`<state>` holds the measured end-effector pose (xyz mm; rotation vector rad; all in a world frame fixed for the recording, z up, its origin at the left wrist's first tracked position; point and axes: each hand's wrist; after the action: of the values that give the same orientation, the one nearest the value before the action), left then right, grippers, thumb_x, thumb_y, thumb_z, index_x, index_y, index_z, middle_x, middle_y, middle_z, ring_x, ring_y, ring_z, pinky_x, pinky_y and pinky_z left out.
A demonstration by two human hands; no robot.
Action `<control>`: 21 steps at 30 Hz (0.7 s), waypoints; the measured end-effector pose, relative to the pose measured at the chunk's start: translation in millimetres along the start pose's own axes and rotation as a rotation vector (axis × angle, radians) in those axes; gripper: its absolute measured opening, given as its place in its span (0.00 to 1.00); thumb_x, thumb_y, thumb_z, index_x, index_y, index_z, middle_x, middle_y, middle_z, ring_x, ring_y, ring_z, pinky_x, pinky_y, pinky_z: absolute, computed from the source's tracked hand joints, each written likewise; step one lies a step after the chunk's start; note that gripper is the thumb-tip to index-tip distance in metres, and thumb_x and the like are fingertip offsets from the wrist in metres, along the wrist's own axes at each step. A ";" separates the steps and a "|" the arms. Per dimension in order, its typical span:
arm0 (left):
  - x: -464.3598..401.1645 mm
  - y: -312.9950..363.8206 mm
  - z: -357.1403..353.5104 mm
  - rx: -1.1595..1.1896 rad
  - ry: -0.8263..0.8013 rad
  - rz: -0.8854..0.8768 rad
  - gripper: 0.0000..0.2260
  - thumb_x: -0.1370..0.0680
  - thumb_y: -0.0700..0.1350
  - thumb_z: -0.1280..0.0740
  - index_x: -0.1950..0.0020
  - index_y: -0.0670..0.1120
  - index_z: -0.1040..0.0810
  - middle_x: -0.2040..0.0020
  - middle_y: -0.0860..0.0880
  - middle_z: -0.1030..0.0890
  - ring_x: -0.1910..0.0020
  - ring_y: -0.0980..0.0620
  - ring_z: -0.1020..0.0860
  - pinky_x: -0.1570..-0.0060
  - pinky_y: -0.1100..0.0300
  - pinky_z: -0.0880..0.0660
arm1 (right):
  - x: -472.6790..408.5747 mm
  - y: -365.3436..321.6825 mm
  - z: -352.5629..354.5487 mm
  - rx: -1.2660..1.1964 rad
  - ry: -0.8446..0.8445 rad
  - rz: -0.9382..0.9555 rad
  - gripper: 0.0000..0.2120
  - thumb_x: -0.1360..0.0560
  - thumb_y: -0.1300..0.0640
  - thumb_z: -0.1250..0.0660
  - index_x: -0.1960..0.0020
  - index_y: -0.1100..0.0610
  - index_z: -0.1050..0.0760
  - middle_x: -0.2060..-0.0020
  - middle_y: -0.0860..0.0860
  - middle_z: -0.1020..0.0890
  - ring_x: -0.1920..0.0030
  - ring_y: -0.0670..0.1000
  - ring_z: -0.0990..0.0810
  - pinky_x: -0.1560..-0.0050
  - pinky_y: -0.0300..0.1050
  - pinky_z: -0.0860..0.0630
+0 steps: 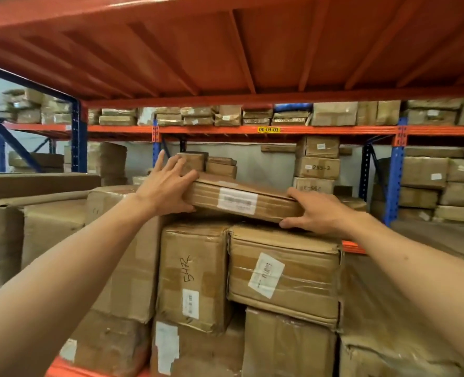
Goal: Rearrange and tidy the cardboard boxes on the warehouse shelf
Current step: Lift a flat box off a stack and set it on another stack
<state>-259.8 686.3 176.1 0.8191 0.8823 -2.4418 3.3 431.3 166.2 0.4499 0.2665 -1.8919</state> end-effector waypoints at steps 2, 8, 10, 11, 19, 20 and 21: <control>5.6 -4.9 11.7 0.054 0.070 -0.139 0.37 0.29 0.67 0.29 0.26 0.50 0.30 0.26 0.43 0.30 0.23 0.41 0.36 0.22 0.38 0.55 | 12.1 26.3 10.5 -0.020 -0.047 -0.098 0.33 0.29 0.35 0.26 0.29 0.41 0.33 0.35 0.47 0.21 0.39 0.52 0.22 0.39 0.55 0.25; 10.8 -6.3 45.7 0.304 -0.191 -0.050 0.36 0.34 0.74 0.29 0.29 0.60 0.27 0.31 0.52 0.28 0.33 0.47 0.27 0.37 0.45 0.25 | 7.1 27.8 29.9 0.255 -0.185 -0.371 0.25 0.22 0.54 0.33 0.26 0.53 0.29 0.39 0.55 0.21 0.40 0.59 0.23 0.42 0.51 0.25; 14.2 -5.8 40.6 0.335 -0.289 -0.007 0.39 0.32 0.68 0.26 0.24 0.64 0.35 0.27 0.51 0.31 0.30 0.46 0.29 0.34 0.45 0.28 | 2.1 -4.2 38.6 0.113 -0.200 -0.241 0.33 0.23 0.50 0.32 0.20 0.51 0.37 0.28 0.54 0.27 0.31 0.57 0.27 0.35 0.51 0.28; 15.7 -4.3 36.0 0.341 -0.316 0.011 0.40 0.30 0.65 0.25 0.22 0.66 0.40 0.24 0.49 0.34 0.28 0.45 0.31 0.33 0.44 0.30 | 0.1 -24.0 42.2 0.042 -0.200 -0.151 0.37 0.24 0.45 0.31 0.19 0.48 0.41 0.23 0.53 0.32 0.27 0.56 0.30 0.31 0.52 0.31; 12.0 23.1 14.1 0.420 -0.267 -0.018 0.28 0.22 0.46 0.28 0.23 0.57 0.30 0.23 0.52 0.30 0.25 0.49 0.32 0.28 0.44 0.33 | -9.7 -137.0 -0.6 -0.083 -0.081 0.091 0.40 0.32 0.23 0.34 0.27 0.44 0.28 0.34 0.50 0.21 0.37 0.54 0.23 0.38 0.55 0.26; 12.1 23.7 13.7 0.444 -0.226 -0.021 0.25 0.22 0.45 0.28 0.25 0.56 0.27 0.25 0.52 0.28 0.26 0.49 0.31 0.28 0.45 0.32 | -7.6 -138.6 -6.1 -0.070 -0.015 0.094 0.36 0.32 0.24 0.33 0.32 0.45 0.23 0.40 0.49 0.18 0.42 0.54 0.21 0.43 0.52 0.25; 12.7 25.0 13.4 0.471 -0.178 -0.035 0.23 0.22 0.44 0.28 0.27 0.56 0.24 0.26 0.52 0.27 0.28 0.50 0.30 0.29 0.45 0.32 | -4.6 -136.9 -8.7 -0.065 0.040 0.106 0.33 0.32 0.25 0.32 0.36 0.45 0.21 0.45 0.48 0.16 0.46 0.53 0.20 0.48 0.50 0.25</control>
<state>-260.6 657.1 165.4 0.7219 0.2570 -2.7439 -121.5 487.4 156.1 0.4501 0.3233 -1.7670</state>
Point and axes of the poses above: each hand's wrist, its own x-axis away from the middle knuckle, its own z-axis out of the back of the hand, y = z × x
